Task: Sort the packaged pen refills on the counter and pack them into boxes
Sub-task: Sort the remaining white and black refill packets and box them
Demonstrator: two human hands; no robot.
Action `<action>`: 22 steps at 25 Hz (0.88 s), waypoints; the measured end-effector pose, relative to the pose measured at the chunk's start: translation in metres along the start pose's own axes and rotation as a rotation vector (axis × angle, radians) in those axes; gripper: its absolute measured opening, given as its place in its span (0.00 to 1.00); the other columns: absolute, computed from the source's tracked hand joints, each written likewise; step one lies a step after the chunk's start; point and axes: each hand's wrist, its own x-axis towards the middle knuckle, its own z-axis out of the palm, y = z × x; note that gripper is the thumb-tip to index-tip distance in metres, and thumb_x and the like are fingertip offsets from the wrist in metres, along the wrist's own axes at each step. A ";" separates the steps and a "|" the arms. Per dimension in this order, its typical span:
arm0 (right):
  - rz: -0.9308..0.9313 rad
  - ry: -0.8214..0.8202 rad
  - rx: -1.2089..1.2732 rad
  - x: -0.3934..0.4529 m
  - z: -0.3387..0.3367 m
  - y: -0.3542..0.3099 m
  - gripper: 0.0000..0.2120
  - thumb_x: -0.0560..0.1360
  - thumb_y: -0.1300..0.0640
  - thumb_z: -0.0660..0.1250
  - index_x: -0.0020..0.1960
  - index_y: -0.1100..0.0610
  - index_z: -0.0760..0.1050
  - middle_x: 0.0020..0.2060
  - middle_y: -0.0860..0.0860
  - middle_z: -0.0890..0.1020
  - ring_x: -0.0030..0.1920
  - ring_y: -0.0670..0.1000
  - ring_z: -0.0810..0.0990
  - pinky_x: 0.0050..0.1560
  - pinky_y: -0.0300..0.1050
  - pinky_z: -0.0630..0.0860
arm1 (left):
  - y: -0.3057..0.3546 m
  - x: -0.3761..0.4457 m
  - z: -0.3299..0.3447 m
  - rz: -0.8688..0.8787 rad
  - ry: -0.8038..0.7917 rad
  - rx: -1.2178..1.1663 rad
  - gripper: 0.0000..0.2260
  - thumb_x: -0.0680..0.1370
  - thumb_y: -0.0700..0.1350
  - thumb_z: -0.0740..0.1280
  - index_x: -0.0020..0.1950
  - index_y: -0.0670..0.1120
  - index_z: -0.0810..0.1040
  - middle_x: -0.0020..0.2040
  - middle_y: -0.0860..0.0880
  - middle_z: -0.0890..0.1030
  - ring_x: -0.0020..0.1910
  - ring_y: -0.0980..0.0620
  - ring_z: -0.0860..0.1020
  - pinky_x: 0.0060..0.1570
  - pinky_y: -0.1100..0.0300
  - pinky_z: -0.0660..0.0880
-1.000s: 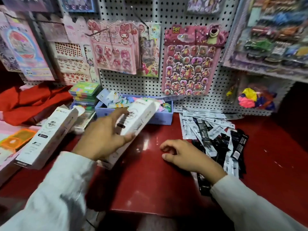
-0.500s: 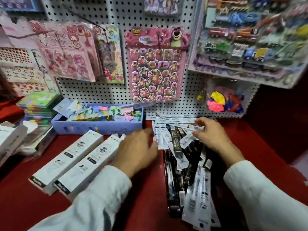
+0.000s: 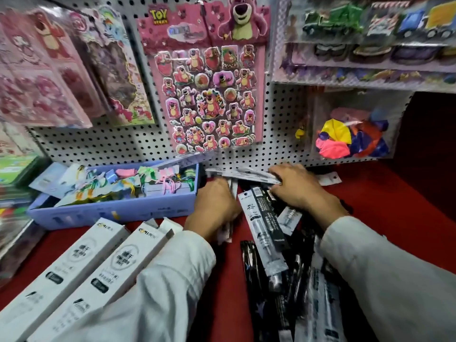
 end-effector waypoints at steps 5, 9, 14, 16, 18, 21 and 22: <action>0.067 0.192 -0.104 -0.010 0.000 -0.010 0.15 0.74 0.64 0.65 0.60 0.56 0.74 0.59 0.55 0.79 0.62 0.58 0.72 0.58 0.53 0.71 | -0.001 -0.017 0.007 0.078 0.091 0.087 0.08 0.75 0.47 0.67 0.47 0.42 0.75 0.53 0.38 0.81 0.51 0.36 0.79 0.41 0.55 0.67; 0.037 0.309 -0.145 -0.020 -0.013 -0.011 0.12 0.74 0.61 0.67 0.57 0.56 0.74 0.52 0.56 0.83 0.53 0.58 0.81 0.50 0.49 0.74 | -0.006 -0.039 0.022 0.111 0.141 0.228 0.16 0.78 0.47 0.61 0.60 0.39 0.72 0.59 0.38 0.74 0.58 0.36 0.73 0.51 0.48 0.72; 0.051 0.313 -0.155 -0.054 -0.021 -0.014 0.13 0.71 0.63 0.66 0.55 0.56 0.73 0.48 0.58 0.83 0.48 0.61 0.82 0.40 0.46 0.66 | -0.016 -0.062 0.022 0.145 0.093 0.217 0.21 0.80 0.56 0.61 0.62 0.40 0.69 0.61 0.40 0.71 0.60 0.37 0.72 0.58 0.47 0.70; 0.087 0.269 -0.130 -0.069 -0.020 -0.016 0.12 0.71 0.62 0.65 0.54 0.55 0.75 0.49 0.58 0.83 0.51 0.61 0.81 0.41 0.47 0.67 | -0.021 -0.064 0.007 0.186 0.050 0.165 0.10 0.77 0.47 0.65 0.52 0.41 0.73 0.57 0.37 0.76 0.55 0.36 0.76 0.51 0.48 0.72; 0.127 0.248 -0.047 -0.083 -0.020 -0.021 0.10 0.71 0.60 0.65 0.52 0.54 0.77 0.47 0.58 0.84 0.51 0.61 0.81 0.42 0.47 0.70 | -0.028 -0.072 -0.005 0.207 0.032 0.186 0.05 0.73 0.42 0.67 0.44 0.43 0.72 0.51 0.38 0.79 0.51 0.36 0.79 0.41 0.52 0.71; 0.181 0.266 0.205 -0.097 -0.029 -0.029 0.03 0.72 0.59 0.66 0.42 0.54 0.78 0.38 0.55 0.83 0.44 0.60 0.82 0.38 0.46 0.71 | -0.042 -0.093 -0.011 0.177 -0.019 0.219 0.10 0.73 0.44 0.66 0.53 0.42 0.76 0.53 0.38 0.80 0.53 0.38 0.79 0.44 0.53 0.72; 0.193 0.265 0.301 -0.098 -0.032 -0.033 0.04 0.72 0.58 0.67 0.38 0.53 0.76 0.34 0.53 0.82 0.41 0.60 0.82 0.36 0.46 0.72 | -0.048 -0.099 -0.012 0.171 -0.014 0.194 0.11 0.74 0.45 0.65 0.54 0.41 0.75 0.54 0.38 0.80 0.53 0.37 0.79 0.46 0.53 0.73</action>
